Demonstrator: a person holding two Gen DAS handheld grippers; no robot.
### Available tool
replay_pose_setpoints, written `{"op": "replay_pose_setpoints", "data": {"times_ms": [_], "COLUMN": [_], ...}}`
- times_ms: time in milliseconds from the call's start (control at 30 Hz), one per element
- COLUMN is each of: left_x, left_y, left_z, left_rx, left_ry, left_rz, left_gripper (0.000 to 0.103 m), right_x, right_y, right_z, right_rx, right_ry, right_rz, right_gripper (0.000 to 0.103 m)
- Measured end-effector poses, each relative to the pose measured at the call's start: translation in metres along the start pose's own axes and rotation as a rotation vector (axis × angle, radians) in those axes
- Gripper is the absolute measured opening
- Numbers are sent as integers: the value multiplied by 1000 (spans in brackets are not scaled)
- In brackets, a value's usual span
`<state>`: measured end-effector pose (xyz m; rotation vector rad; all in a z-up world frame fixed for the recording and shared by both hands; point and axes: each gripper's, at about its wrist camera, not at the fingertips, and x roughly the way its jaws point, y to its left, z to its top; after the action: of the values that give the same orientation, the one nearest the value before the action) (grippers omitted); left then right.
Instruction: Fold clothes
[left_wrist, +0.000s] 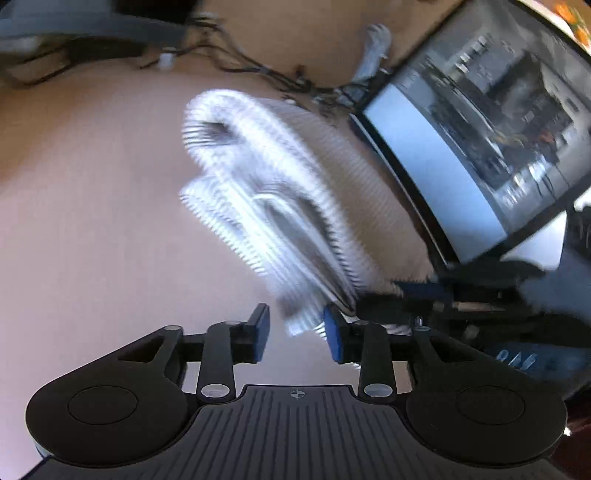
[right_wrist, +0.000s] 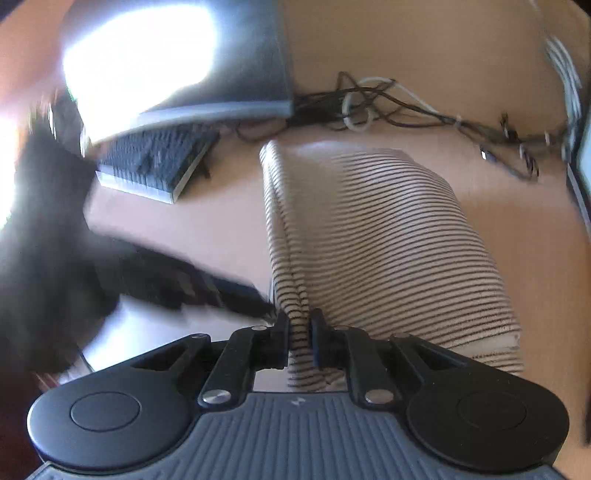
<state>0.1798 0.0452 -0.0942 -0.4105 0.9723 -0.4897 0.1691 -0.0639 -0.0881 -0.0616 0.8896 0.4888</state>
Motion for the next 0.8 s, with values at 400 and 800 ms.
{"op": "replay_pose_setpoints", "data": {"times_ms": [400, 800], "left_x": [-8, 12], "left_y": [-43, -19], "left_z": [53, 43], "left_rx": [72, 0], "left_ry": [-99, -32], "left_rz": [-45, -19], "left_gripper": [36, 25], "right_x": [4, -57], "right_y": [35, -48], "right_z": [-21, 32], "right_rx": [-265, -5], "right_ry": [3, -179], "right_rz": [-117, -93], "right_gripper": [14, 55]}}
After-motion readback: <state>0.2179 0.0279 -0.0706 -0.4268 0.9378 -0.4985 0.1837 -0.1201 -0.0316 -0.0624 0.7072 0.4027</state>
